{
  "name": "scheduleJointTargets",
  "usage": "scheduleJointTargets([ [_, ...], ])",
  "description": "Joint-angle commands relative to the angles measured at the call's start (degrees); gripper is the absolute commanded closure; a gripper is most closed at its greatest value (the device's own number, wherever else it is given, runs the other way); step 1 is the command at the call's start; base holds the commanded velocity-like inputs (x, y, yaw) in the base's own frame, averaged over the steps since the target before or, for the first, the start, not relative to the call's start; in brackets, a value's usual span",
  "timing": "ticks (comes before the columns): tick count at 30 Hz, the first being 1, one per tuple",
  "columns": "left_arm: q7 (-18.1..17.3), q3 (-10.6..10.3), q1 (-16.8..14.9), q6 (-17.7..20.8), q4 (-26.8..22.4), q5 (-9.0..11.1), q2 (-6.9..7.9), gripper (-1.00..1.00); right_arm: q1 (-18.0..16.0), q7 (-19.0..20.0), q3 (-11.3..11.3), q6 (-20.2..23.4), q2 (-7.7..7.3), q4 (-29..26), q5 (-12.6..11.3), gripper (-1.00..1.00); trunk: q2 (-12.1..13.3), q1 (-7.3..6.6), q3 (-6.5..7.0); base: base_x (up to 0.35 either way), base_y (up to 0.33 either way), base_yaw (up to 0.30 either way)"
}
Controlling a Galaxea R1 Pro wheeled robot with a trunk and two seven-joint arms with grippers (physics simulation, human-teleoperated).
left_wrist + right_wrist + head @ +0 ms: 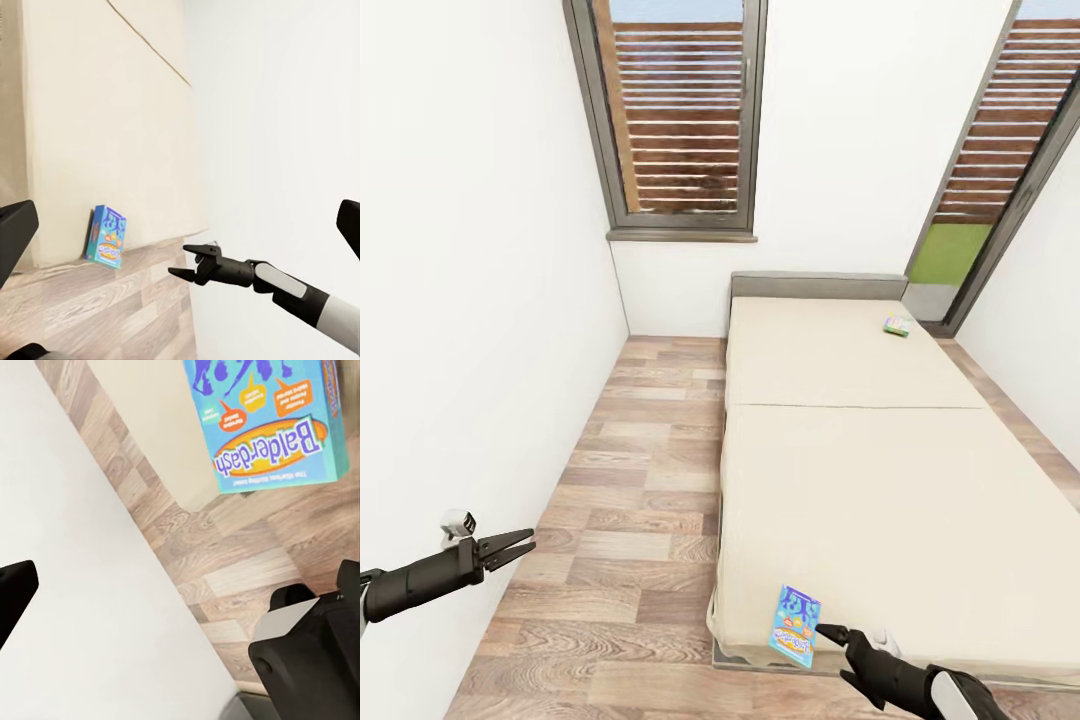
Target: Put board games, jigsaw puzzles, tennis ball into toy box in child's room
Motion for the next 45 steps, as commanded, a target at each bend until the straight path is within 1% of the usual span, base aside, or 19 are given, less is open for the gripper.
scheduleJointTargets([
  [1,-0.2,0.0,0.0,0.6,0.0,0.0,0.02,-1.00,-0.1,0.1,-0.3,0.3,-0.03,0.2,-0.1,-1.00,-0.5,0.24,-0.25,0.000,0.000,0.000],
  [21,-0.2,0.0,0.0,0.6,0.0,0.0,0.05,-1.00,-0.3,0.0,-0.2,-0.7,-0.06,1.0,-0.1,-1.00,-8.5,4.63,-3.85,0.000,0.000,0.000],
  [31,-0.2,0.0,0.0,0.6,0.0,0.0,0.05,-1.00,-0.2,0.0,-0.1,-3.7,0.01,1.3,0.0,-1.00,-12.5,6.83,-5.64,0.000,0.000,0.000],
  [45,-0.2,0.0,0.0,0.6,0.0,0.0,0.05,-1.00,-0.2,0.0,0.0,-4.4,-0.15,1.5,-0.1,-1.00,-18.1,9.90,-8.15,0.000,0.000,0.000],
])
